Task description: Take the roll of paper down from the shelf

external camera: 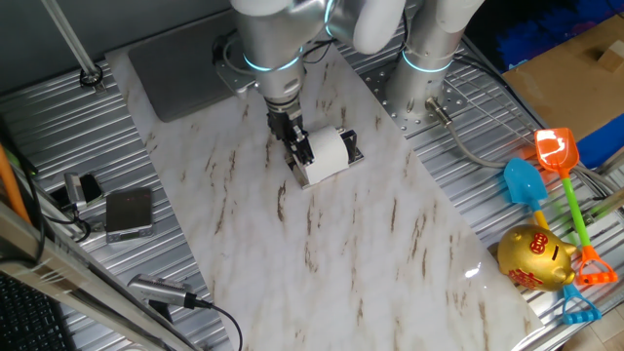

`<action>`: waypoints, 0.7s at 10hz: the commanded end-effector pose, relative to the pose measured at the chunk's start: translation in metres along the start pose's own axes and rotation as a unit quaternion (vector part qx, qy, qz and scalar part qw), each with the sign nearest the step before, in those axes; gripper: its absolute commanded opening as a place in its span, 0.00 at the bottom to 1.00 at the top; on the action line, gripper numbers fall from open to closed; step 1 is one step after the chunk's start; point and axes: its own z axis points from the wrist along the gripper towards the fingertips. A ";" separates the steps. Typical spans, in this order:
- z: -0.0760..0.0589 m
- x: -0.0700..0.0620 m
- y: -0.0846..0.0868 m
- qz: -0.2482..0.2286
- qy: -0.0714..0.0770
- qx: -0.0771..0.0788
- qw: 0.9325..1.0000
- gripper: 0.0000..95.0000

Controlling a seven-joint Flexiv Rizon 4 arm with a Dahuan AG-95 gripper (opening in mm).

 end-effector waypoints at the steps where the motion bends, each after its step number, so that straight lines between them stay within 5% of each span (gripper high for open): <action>1: 0.002 0.006 -0.001 0.002 -0.003 0.001 1.000 1.00; 7: 0.008 0.014 0.000 0.002 -0.010 0.000 1.000 1.00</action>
